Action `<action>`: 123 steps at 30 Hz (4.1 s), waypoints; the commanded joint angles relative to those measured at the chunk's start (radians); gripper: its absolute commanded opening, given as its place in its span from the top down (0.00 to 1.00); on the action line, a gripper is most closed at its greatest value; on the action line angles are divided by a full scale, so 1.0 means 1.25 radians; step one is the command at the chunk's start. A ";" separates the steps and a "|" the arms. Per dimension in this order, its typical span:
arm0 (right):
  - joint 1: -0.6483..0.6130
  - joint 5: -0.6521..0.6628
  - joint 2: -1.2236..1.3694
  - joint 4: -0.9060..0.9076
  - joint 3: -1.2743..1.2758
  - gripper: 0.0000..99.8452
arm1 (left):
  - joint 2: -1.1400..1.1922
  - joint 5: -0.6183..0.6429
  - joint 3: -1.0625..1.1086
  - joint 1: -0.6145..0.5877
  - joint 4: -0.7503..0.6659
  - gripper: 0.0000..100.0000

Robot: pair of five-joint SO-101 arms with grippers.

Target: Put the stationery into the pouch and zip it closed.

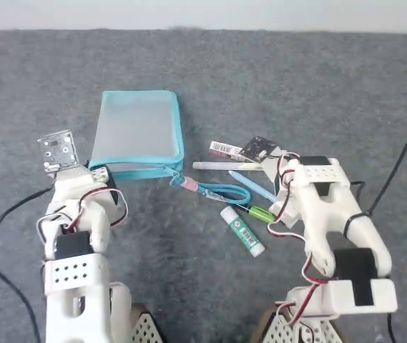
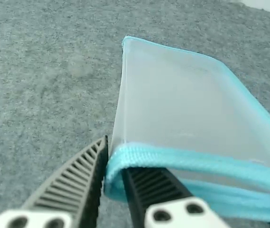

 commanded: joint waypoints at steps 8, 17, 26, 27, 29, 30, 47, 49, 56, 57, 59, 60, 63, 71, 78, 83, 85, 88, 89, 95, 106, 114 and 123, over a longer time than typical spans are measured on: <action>0.024 -0.012 0.052 -0.002 -0.064 0.95 | -0.022 0.020 -0.045 -0.001 -0.026 0.99; 0.047 -0.110 0.044 0.058 -0.119 0.99 | -0.023 0.020 -0.036 -0.001 -0.027 0.99; 0.047 -0.149 -0.150 0.226 -0.171 0.99 | -0.027 0.020 -0.019 0.054 -0.027 0.99; 0.044 -0.151 -0.197 0.240 -0.160 0.99 | -0.025 0.020 -0.019 0.064 -0.027 0.99; 0.033 -0.153 -0.294 0.262 -0.129 0.99 | -0.023 0.020 -0.018 0.081 -0.027 0.99; 0.021 -0.152 -0.342 0.272 -0.112 0.99 | -0.022 0.020 -0.018 0.090 -0.027 0.99; -0.420 -0.205 -0.779 0.524 -0.053 0.99 | -0.022 0.014 -0.006 0.135 -0.027 0.99; -0.428 -0.207 -0.778 0.497 -0.055 0.99 | -0.022 0.014 -0.006 0.139 -0.027 0.99; -0.425 -0.260 -0.681 0.477 -0.156 0.99 | -0.023 0.012 0.008 0.198 -0.041 0.99; -0.425 -0.269 -0.662 0.477 -0.180 0.99 | -0.023 0.011 0.009 0.198 -0.043 0.99; -0.425 -0.275 -0.634 0.481 -0.228 0.99 | -0.023 0.011 0.010 0.196 -0.044 0.99; -0.425 -0.275 -0.624 0.487 -0.252 0.99 | -0.023 0.011 0.010 0.195 -0.044 0.99; -0.425 -0.276 -0.592 0.495 -0.301 0.99 | -0.023 0.011 0.010 0.198 -0.044 0.99; -0.425 -0.297 -0.416 0.458 -0.342 0.99 | -0.026 0.011 0.010 0.200 -0.044 0.99; -0.424 -0.304 -0.293 0.445 -0.444 0.99 | -0.026 0.011 0.010 0.201 -0.044 0.99; -0.424 -0.366 -0.157 0.408 -0.560 0.99 | -0.027 0.002 0.010 0.201 -0.044 0.99; -0.424 -0.394 -0.084 0.388 -0.617 0.99 | -0.027 -0.006 0.010 0.211 -0.044 0.99; -0.427 -0.452 0.033 0.375 -0.723 0.99 | -0.023 -0.007 0.012 0.245 -0.044 0.99; -0.428 -0.469 0.071 0.379 -0.766 0.99 | -0.023 -0.007 0.012 0.255 -0.044 0.99; -0.430 -0.503 0.220 0.445 -0.966 0.92 | -0.022 -0.009 0.013 0.260 -0.044 0.99; -0.423 -0.454 0.150 0.619 -1.085 0.81 | -0.022 -0.009 0.013 0.253 -0.044 0.99; -0.327 -0.399 0.089 0.623 -1.049 0.81 | -0.028 -0.005 0.010 0.195 -0.044 0.99; -0.186 -0.377 0.075 0.470 -0.762 0.81 | -0.023 -0.032 0.014 0.230 -0.050 0.99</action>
